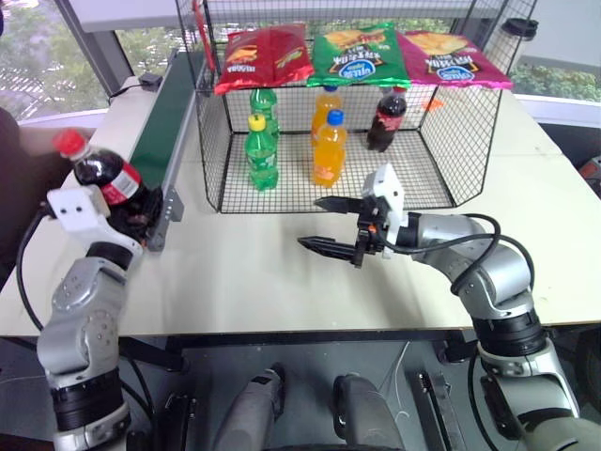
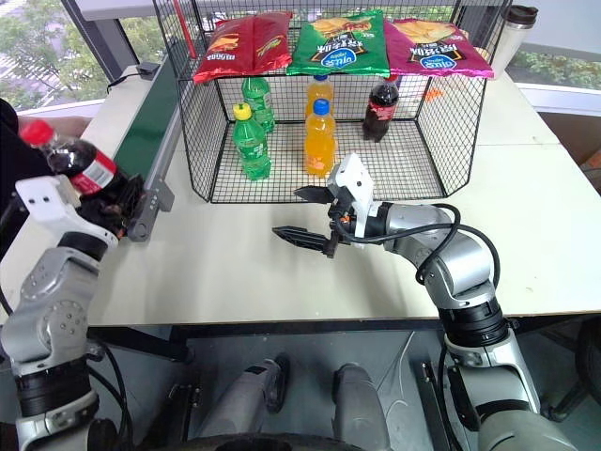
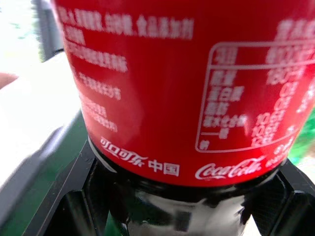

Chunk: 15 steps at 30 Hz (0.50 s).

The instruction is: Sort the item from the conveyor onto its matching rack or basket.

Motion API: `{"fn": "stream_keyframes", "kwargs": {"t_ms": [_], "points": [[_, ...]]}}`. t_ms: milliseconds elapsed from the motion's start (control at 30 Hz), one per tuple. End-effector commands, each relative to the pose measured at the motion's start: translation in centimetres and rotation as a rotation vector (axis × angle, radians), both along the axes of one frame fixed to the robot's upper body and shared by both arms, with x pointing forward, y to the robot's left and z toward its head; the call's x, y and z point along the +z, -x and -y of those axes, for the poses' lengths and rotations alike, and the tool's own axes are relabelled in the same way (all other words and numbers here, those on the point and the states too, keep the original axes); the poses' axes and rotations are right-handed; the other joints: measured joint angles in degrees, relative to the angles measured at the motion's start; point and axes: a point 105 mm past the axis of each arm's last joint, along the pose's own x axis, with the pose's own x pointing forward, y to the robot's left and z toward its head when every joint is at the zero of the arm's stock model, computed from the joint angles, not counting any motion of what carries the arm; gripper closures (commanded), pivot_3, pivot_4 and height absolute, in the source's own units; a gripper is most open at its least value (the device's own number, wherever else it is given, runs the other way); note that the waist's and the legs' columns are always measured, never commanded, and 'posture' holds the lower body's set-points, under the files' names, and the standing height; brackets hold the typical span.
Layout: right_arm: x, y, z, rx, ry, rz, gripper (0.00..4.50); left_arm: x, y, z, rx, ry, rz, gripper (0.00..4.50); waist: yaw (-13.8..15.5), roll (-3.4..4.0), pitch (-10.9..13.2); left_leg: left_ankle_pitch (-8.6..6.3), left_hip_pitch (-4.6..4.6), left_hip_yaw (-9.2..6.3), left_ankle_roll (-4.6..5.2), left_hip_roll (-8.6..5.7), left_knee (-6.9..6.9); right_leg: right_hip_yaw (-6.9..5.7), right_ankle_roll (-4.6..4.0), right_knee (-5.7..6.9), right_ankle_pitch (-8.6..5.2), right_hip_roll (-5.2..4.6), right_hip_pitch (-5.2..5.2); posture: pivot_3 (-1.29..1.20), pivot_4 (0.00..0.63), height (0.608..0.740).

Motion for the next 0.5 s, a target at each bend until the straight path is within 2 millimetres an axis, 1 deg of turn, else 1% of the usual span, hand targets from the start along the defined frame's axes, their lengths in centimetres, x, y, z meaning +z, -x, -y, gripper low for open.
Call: {"fn": "stream_keyframes", "kwargs": {"t_ms": [33, 100, 133, 167, 233, 367, 433, 500], "points": [[1.7, 0.2, -0.1, 0.012, -0.028, 0.050, 0.00, 3.1, 0.3, 4.9, -0.242, -0.109, 0.091, 1.52, -0.04, 0.00, 0.00, 0.00, 0.00, 0.00, 0.00, 0.00, 0.00, 0.00, 0.00, 0.00, 0.00, 0.00, 0.00, 0.00, 0.150, 0.738], [2.0, 0.1, -0.1, 0.012, -0.041, 0.049, 0.00, 2.5, 0.3, 7.2, -0.367, -0.165, 0.064, 1.52, -0.07, 0.00, 0.00, 0.00, 0.01, 0.03, 0.00, -0.02, 0.00, 0.00, 0.00, -0.01, 0.00, -0.01, 0.02, 0.00, 0.150, 0.738], [2.2, 0.1, -0.1, 0.011, -0.046, 0.050, 0.00, 1.8, 0.3, 8.6, -0.444, -0.199, 0.043, 1.52, -0.19, 0.00, 0.00, 0.00, 0.01, 0.06, 0.01, -0.02, -0.01, 0.02, 0.00, -0.04, 0.00, -0.01, 0.02, 0.00, 0.150, 0.738], [2.4, 0.0, 0.0, 0.009, -0.050, 0.052, 0.00, 0.9, 0.5, 10.3, -0.534, -0.249, 0.019, 1.52, -0.30, 0.00, 0.00, -0.01, 0.01, 0.07, 0.01, -0.02, 0.00, 0.03, 0.00, -0.04, 0.00, 0.00, 0.04, 0.00, 0.150, 0.738], [2.7, -0.2, 0.1, 0.001, -0.056, 0.056, 0.00, -0.9, 0.7, 12.8, -0.669, -0.326, -0.021, 1.52, -0.41, 0.00, 0.00, -0.01, 0.01, 0.08, 0.02, -0.02, -0.01, 0.03, -0.01, -0.08, 0.01, 0.00, 0.04, 0.00, 0.150, 0.738], [2.9, -0.5, 0.5, -0.021, -0.052, 0.066, 0.00, -4.3, 1.2, 16.0, -0.839, -0.462, -0.068, 1.52, -0.69, 0.01, 0.01, -0.03, 0.01, 0.10, 0.05, 0.02, -0.05, 0.04, -0.02, -0.10, 0.01, -0.01, 0.01, 0.00, 0.150, 0.738], [3.1, -0.5, 0.7, -0.031, -0.052, 0.070, 0.00, -5.3, 1.5, 17.2, -0.898, -0.490, -0.070, 1.52, -0.62, 0.02, 0.01, -0.03, 0.01, 0.11, 0.05, 0.04, -0.08, 0.05, -0.02, -0.10, 0.01, -0.01, -0.02, 0.00, 0.150, 0.738], [3.2, -0.5, 0.8, -0.036, -0.052, 0.071, 0.00, -5.8, 1.5, 18.1, -0.934, -0.517, -0.059, 1.52, -0.48, 0.02, 0.01, -0.03, -0.01, 0.10, 0.06, 0.05, -0.09, 0.04, -0.03, -0.11, 0.00, -0.01, -0.03, 0.00, 0.150, 0.738]]}}
